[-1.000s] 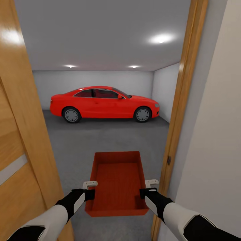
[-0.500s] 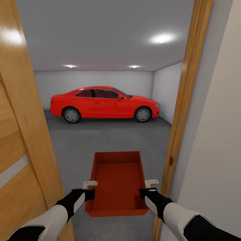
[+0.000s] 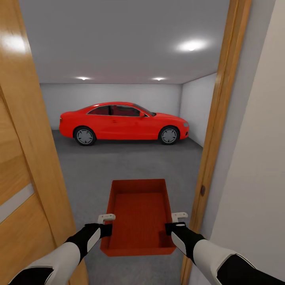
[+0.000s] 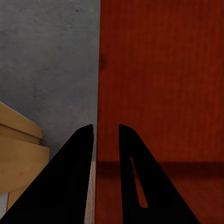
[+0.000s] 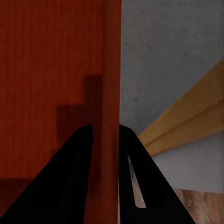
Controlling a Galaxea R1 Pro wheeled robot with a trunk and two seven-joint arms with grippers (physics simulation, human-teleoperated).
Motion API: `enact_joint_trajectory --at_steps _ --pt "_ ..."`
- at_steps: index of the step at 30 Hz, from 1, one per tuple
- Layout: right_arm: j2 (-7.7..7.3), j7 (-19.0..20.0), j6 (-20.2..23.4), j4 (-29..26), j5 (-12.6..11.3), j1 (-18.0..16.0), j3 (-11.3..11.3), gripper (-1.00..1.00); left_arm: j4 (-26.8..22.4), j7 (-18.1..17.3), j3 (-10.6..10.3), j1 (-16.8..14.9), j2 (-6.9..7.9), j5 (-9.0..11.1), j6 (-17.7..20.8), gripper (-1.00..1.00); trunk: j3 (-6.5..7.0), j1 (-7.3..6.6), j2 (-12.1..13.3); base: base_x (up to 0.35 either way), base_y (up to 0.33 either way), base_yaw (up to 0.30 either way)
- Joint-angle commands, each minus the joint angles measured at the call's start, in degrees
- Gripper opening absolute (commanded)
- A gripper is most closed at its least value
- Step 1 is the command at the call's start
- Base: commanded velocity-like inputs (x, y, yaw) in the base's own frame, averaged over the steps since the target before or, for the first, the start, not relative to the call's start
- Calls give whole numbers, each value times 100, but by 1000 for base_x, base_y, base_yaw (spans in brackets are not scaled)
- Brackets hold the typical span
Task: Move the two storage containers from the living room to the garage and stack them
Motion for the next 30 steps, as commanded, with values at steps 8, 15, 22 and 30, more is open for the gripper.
enact_joint_trajectory --at_steps 8,15,22,30 --pt "7 18 41 -4 -198 3 224 -100 -23 46 -32 -1 -4 -121 -106 -100 -3 2 -5 0 0 0" --pt "8 18 35 -3 -198 3 222 -100 -23 78 -32 -1 -17 -122 -106 -100 -3 2 -5 25 0 0" --pt "6 18 35 -3 -198 3 222 -100 -23 89 -32 -1 -13 -121 -109 -100 -3 2 -5 253 0 0" --pt "6 18 37 -3 -198 3 222 -100 -23 90 -32 -1 -12 -128 -115 -100 -3 2 -5 311 0 0"
